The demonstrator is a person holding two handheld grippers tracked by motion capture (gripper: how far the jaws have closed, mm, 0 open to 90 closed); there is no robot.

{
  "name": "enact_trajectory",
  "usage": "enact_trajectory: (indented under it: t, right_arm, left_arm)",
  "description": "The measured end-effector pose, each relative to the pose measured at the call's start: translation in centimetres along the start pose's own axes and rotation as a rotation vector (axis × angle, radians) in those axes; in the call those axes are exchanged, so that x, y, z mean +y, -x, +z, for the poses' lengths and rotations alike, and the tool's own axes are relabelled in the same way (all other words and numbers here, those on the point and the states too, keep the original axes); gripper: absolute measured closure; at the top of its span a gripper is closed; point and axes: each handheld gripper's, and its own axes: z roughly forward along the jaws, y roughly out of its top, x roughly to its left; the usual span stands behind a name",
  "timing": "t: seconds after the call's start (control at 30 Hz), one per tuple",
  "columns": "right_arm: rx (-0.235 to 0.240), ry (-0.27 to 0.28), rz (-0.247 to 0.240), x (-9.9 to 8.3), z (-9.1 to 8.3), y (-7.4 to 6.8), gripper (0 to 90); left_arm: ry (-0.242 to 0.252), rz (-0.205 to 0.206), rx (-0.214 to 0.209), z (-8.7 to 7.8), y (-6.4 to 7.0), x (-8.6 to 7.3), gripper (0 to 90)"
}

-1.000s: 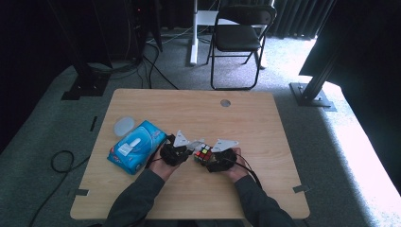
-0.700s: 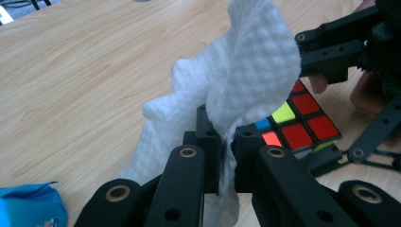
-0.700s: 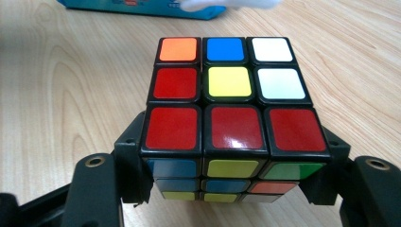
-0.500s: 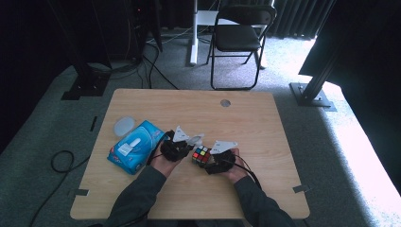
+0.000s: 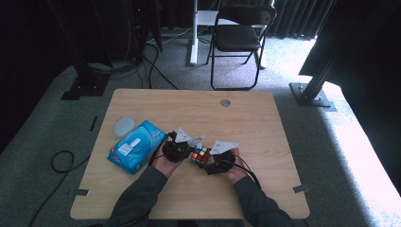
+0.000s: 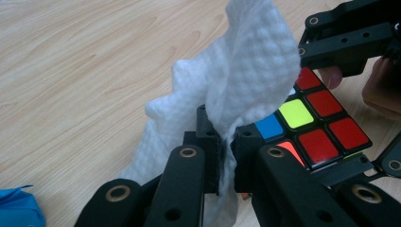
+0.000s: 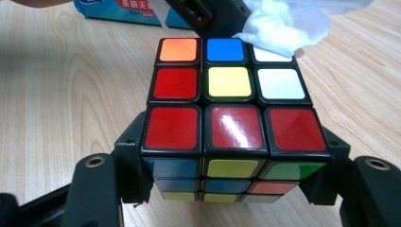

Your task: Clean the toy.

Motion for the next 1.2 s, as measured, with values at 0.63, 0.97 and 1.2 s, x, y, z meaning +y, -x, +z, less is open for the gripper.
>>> enact_trajectory:
  t: [0.63,0.97,1.2]
  right_arm:
    - [-0.024,0.031,0.039,0.0,-0.5,0.5,33.8]
    - [-0.020,0.049,0.038,0.1,-0.9,0.6,33.8]
    - [-0.017,0.055,0.032,0.3,-1.1,0.5,33.8]
  left_arm:
    - [-0.036,-0.008,0.002,0.8,0.1,-0.6,85.1]
    - [-0.068,-0.011,-0.010,1.6,0.0,-1.2,85.0]
    - [-0.069,-0.013,-0.016,1.6,-0.2,-1.4,85.0]
